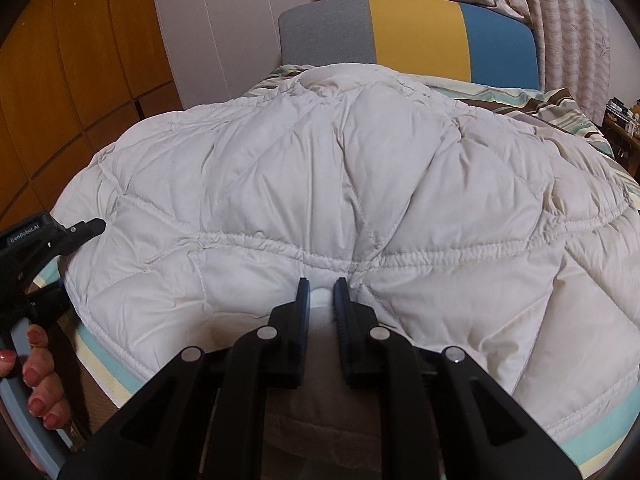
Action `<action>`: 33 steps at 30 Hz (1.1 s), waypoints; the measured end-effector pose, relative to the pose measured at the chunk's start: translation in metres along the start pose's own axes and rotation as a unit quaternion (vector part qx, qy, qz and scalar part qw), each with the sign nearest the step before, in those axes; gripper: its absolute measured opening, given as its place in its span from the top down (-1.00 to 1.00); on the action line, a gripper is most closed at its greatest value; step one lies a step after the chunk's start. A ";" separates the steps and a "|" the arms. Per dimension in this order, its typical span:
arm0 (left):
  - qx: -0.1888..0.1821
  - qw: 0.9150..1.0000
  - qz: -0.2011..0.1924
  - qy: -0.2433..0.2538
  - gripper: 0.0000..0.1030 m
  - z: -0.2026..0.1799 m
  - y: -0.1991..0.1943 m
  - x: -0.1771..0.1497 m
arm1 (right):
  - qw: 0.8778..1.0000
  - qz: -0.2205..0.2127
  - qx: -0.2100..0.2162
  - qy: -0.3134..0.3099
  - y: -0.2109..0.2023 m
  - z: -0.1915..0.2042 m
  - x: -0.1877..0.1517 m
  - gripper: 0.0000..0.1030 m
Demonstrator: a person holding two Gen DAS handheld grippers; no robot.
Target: Fold large clothes
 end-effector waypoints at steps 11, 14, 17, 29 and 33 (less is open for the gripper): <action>-0.081 0.975 -0.083 0.187 0.55 -0.115 -0.053 -0.001 | 0.999 0.004 0.019 0.030 -0.004 -0.006 0.000 0.77; -0.105 0.958 -0.098 0.250 0.55 -0.148 -0.061 -0.015 | 0.998 0.009 0.034 0.058 -0.009 -0.014 0.001 0.77; -0.117 0.938 -0.111 0.306 0.55 -0.173 -0.066 -0.025 | 0.992 0.001 0.057 0.113 -0.025 -0.033 0.002 0.67; -0.123 0.906 -0.125 0.386 0.55 -0.220 -0.065 -0.053 | 0.969 -0.087 -0.107 0.205 -0.125 -0.152 -0.011 0.23; -0.138 0.891 -0.126 0.414 0.55 -0.238 -0.065 -0.068 | 0.953 -0.088 -0.170 0.237 -0.145 -0.194 -0.028 0.22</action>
Point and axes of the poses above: each gripper's, at about its wrist camera, not at the fingertips, and y roughly the way its jaws point, z to its left, x to its top, the point moved 3 cm from there along y, roughly the way its jaws point, and after that the axes turned 2 degrees about y, right-handed, at the moved point
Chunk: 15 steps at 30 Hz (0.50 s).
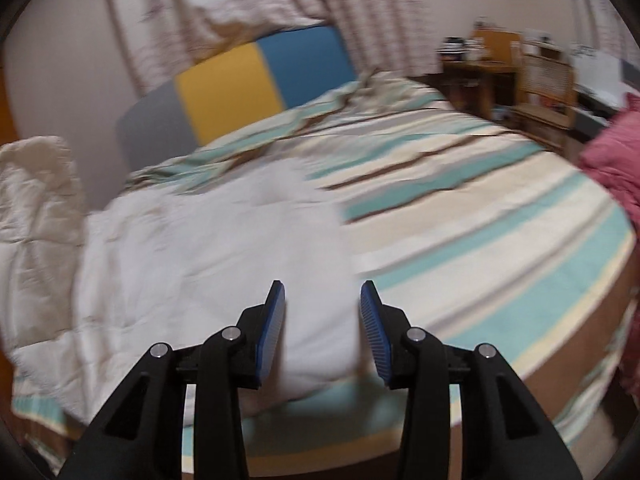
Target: Fold large clothes
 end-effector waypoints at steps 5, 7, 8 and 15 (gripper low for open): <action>-0.023 0.999 0.000 0.035 0.55 -0.029 0.007 -0.001 | 0.998 0.006 -0.053 0.021 -0.004 -0.041 0.001 0.22; -0.031 0.998 0.002 0.050 0.55 -0.042 0.011 -0.002 | 0.998 0.007 -0.056 0.032 -0.007 -0.050 0.002 0.22; -0.033 0.998 0.003 0.057 0.55 -0.047 0.012 -0.003 | 0.998 0.006 -0.059 0.038 -0.010 -0.056 0.001 0.22; -0.060 0.993 0.019 0.098 0.55 -0.084 0.025 -0.013 | 0.996 -0.004 -0.061 0.063 -0.020 -0.073 0.009 0.22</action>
Point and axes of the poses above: each gripper's, at about its wrist camera, not at the fingertips, and y roughly the way its jaws point, z to its left, x to its top, the point moved 3 cm from there along y, roughly the way its jaws point, and after that the axes turned 2 degrees about y, right-handed, at the moved point
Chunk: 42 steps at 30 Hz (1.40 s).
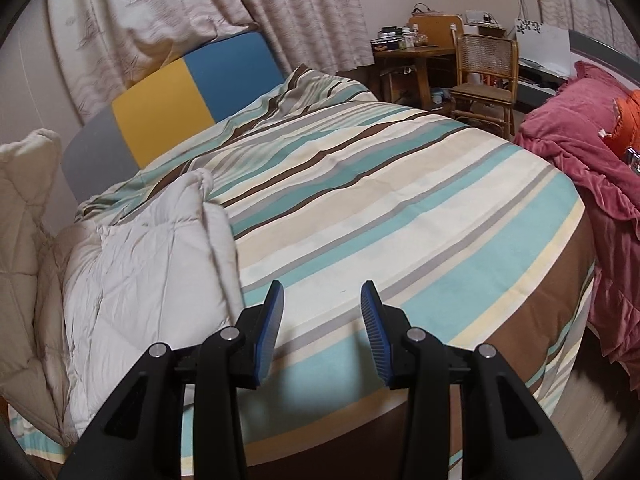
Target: Fold large clothes
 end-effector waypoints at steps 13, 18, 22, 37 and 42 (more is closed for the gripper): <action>-0.097 0.991 0.071 0.059 0.55 -0.076 0.041 -0.036 | 1.000 0.009 -0.008 0.023 0.004 -0.018 0.002 0.21; -0.121 0.983 0.101 0.097 0.54 -0.103 0.056 -0.060 | 0.999 0.011 0.014 0.036 0.004 -0.018 0.003 0.18; -0.129 0.979 0.113 0.108 0.48 -0.111 0.064 -0.080 | 0.997 -0.013 0.070 0.029 -0.007 -0.009 0.011 0.11; -0.163 0.979 0.107 0.062 -0.05 -0.076 0.037 -0.075 | 0.997 -0.003 0.071 0.020 0.003 0.000 0.008 0.10; -0.196 0.973 0.106 0.060 -0.65 -0.085 0.034 -0.075 | 0.997 -0.005 0.073 0.012 0.002 0.005 0.009 0.10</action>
Point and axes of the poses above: each gripper's, at about its wrist camera, not at the fingertips, and y roughly the way its jaws point, z to its left, x to its top, the point moved 3 cm from there along y, roughly the way its jaws point, and after that the axes turned 2 degrees about y, right-handed, at the moved point
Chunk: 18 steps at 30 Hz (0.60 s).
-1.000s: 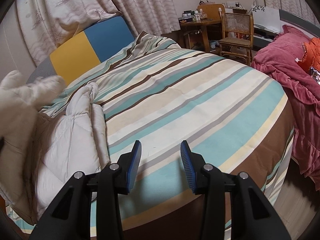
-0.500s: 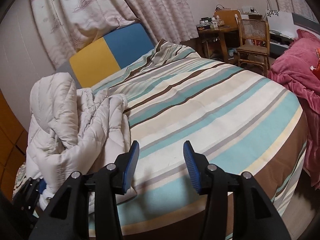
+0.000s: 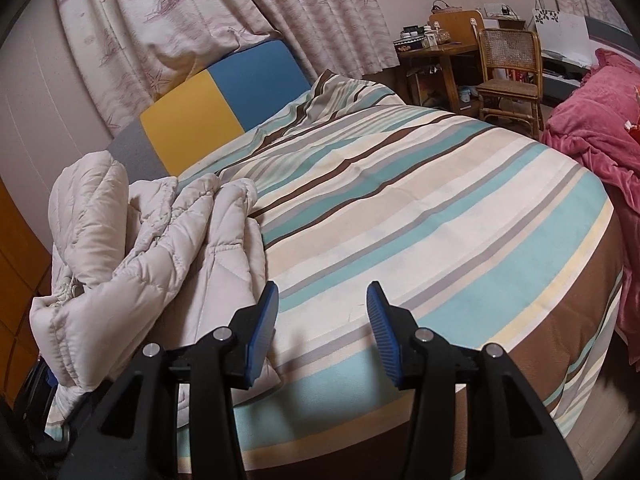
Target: Fold large clothes
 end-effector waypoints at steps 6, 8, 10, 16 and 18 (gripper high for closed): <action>-0.014 0.997 -0.036 -0.062 -0.69 0.011 -0.027 0.007 | 1.000 0.001 -0.003 0.006 0.001 -0.006 0.002 0.10; 0.006 0.993 -0.061 -0.097 -0.69 0.028 -0.044 0.010 | 1.000 0.000 -0.008 0.010 0.002 -0.009 0.002 0.10; 0.049 0.983 -0.090 -0.155 -0.69 0.060 -0.064 0.009 | 1.000 0.002 -0.011 0.013 0.002 -0.011 0.003 0.10; 0.243 0.898 -0.123 -0.346 -0.67 0.187 -0.096 -0.015 | 1.000 0.000 -0.021 0.008 0.005 -0.010 0.012 0.10; 0.266 0.881 -0.103 -0.378 -0.53 0.215 -0.086 -0.022 | 1.000 0.001 -0.026 0.006 0.007 -0.010 0.016 0.10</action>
Point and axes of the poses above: each gripper's, at about its wrist camera, not at the fingertips, and y roughly the way its jaws point, z to its left, x to its top, the point moved 3 cm from there along y, roughly the way its jaws point, and after that the axes turned 2 degrees about y, right-handed, at the moved point
